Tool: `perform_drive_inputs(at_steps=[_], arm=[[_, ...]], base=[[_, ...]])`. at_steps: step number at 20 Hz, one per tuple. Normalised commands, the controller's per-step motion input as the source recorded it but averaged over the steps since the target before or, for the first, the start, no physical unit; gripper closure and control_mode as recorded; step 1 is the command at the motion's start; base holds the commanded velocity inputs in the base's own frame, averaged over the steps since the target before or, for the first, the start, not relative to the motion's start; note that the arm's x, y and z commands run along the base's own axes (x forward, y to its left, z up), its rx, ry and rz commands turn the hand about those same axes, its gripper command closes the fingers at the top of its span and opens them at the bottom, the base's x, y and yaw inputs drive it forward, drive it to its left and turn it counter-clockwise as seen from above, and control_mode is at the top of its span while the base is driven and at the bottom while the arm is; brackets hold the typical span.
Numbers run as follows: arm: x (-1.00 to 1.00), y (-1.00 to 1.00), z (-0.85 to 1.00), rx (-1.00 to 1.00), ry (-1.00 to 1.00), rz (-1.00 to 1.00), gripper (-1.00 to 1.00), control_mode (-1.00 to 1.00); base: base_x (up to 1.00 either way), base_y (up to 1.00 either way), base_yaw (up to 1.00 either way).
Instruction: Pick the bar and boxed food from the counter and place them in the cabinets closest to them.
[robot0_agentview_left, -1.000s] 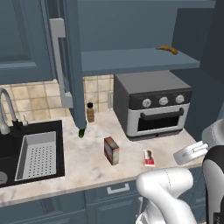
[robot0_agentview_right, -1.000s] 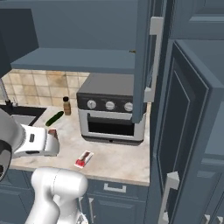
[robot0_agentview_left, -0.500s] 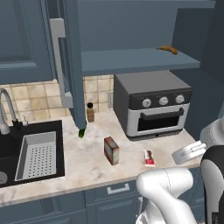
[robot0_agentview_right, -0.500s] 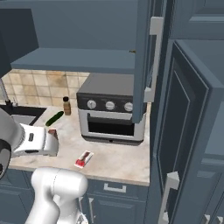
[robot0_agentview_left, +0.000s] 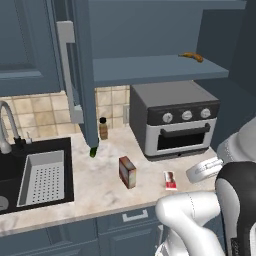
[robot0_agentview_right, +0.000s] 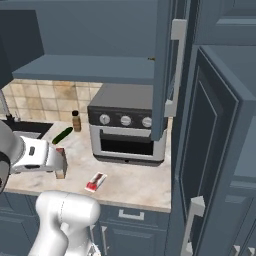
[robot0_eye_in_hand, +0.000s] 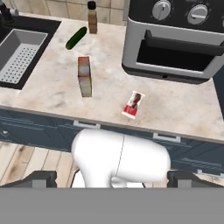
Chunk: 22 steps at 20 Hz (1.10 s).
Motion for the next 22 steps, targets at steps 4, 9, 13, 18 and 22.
perform_drive_inputs(at_steps=[4, 9, 13, 18, 22], arm=[[0.13, 0.12, 0.0, 0.03, 0.0, 0.0, -1.0, -1.0], [0.2, 0.13, 0.0, 0.04, 0.0, 0.0, -1.0, -1.0], [0.32, 0.22, -0.01, 0.0, 0.0, -0.01, -1.0, -1.0], [0.34, 0.28, -0.05, 0.0, 0.0, -0.01, -1.0, -1.0], [0.28, 0.27, -0.08, 0.01, 0.0, 0.0, -1.0, -1.0]], base=[[0.0, 0.0, 0.0], [0.0, 0.0, 0.0], [0.0, 0.0, 0.0], [0.0, 0.0, 0.0], [0.0, 0.0, 0.0]])
